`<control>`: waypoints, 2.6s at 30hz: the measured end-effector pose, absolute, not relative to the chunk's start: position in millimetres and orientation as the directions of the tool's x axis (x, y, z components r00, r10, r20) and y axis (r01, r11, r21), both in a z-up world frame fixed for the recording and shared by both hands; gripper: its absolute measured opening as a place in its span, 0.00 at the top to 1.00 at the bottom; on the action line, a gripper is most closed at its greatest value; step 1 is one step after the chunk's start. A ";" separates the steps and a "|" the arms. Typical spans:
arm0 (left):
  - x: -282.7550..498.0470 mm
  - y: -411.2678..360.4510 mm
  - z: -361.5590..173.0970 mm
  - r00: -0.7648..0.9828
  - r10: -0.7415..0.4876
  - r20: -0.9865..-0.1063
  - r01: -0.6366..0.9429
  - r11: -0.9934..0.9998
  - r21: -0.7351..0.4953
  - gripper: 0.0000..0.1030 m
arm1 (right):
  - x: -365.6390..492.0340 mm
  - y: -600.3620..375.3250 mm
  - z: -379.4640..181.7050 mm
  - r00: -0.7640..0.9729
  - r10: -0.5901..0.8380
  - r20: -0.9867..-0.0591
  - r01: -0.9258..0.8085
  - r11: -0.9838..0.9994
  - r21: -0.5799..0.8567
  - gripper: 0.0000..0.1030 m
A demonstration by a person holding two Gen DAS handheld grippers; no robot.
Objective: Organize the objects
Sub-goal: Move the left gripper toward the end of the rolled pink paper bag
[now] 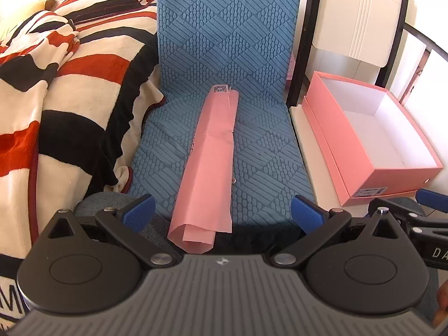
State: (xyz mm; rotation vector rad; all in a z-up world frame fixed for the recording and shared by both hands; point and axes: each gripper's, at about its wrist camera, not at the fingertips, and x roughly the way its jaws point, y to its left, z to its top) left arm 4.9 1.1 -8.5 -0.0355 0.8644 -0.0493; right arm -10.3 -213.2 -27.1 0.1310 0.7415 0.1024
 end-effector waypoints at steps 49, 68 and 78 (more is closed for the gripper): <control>53.2 35.4 -52.4 0.659 -0.082 -0.748 0.039 0.996 -0.074 0.00 | 57.8 -191.4 -46.8 0.718 0.188 -0.670 -0.073 0.978 0.196 0.00; 122.6 4.2 -105.1 0.643 -0.145 -0.752 0.134 0.988 -0.077 0.00 | 121.8 -200.8 -73.1 0.732 0.217 -0.645 -0.094 0.971 0.219 0.04; 137.0 3.6 -122.3 0.639 -0.182 -0.748 0.182 0.980 -0.083 0.00 | 139.0 -198.4 -89.1 0.727 0.264 -0.633 -0.138 0.960 0.243 0.29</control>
